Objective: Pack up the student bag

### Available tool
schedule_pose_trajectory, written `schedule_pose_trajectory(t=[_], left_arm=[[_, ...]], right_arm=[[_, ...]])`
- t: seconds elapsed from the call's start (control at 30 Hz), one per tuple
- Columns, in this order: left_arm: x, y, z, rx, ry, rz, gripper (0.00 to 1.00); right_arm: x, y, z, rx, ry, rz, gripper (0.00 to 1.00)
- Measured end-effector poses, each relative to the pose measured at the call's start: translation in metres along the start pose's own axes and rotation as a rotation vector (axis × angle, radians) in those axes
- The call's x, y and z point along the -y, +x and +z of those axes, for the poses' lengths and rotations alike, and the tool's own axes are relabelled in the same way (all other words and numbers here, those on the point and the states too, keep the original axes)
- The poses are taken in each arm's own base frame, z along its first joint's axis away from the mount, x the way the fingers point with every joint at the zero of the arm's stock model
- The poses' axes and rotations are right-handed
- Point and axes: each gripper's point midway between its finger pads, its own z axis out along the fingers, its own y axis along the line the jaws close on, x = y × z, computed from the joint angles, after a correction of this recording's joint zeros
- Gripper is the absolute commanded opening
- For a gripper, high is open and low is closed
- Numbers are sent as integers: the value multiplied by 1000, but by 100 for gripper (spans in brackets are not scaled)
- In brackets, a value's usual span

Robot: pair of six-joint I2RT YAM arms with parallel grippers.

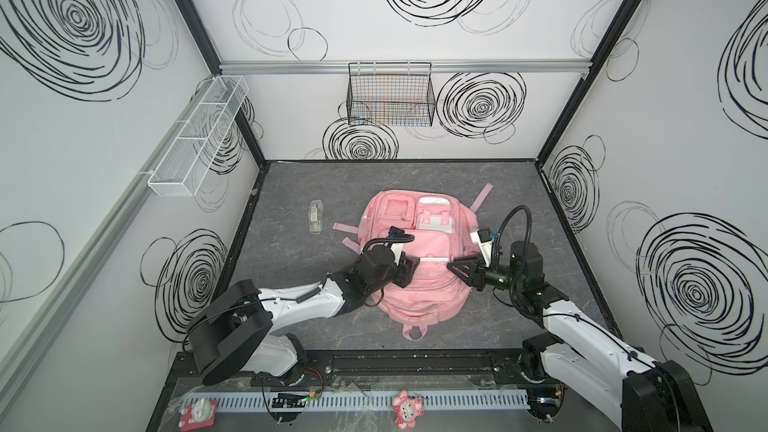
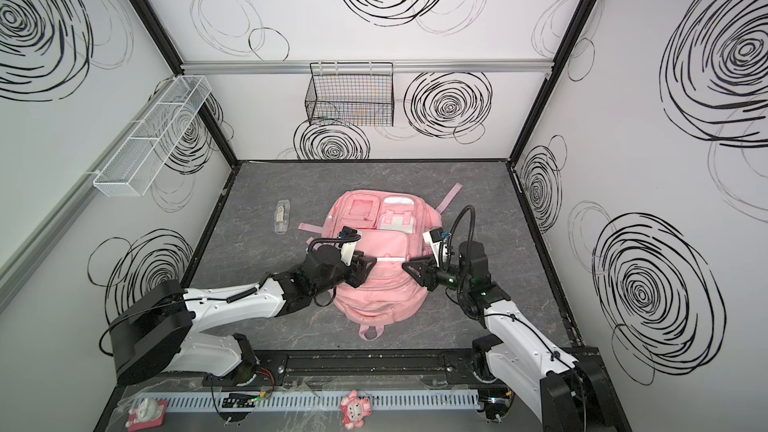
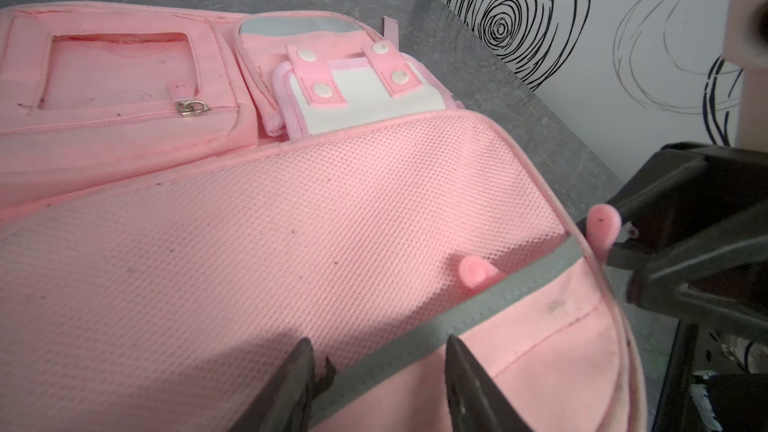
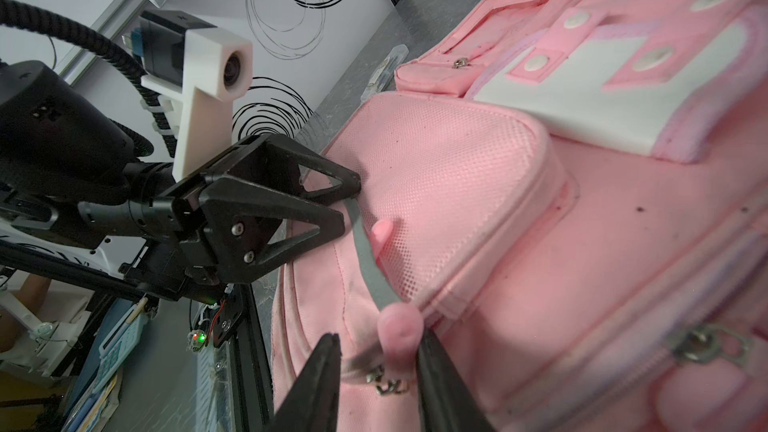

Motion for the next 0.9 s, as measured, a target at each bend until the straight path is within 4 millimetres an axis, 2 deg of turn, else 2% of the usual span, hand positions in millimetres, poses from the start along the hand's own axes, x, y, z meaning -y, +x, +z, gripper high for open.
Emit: schedule_pose_trajectory(t=[0.1,0.4,0.63,0.9], left_arm=[[0,0,0,0,2,-1,54],[-2,0,2,-2,-3,-3,54],[-4,0,2,-1,-6,-7,54],[0,-6,2,-5,-3,-3,55]], right_arm=[[0,-1,1,0,-7,3,39],[7,-1,10,-7,-24,25,38],[10,-3,13,-6,-17,31,24],[3,-11,4,37,0,-15,10]])
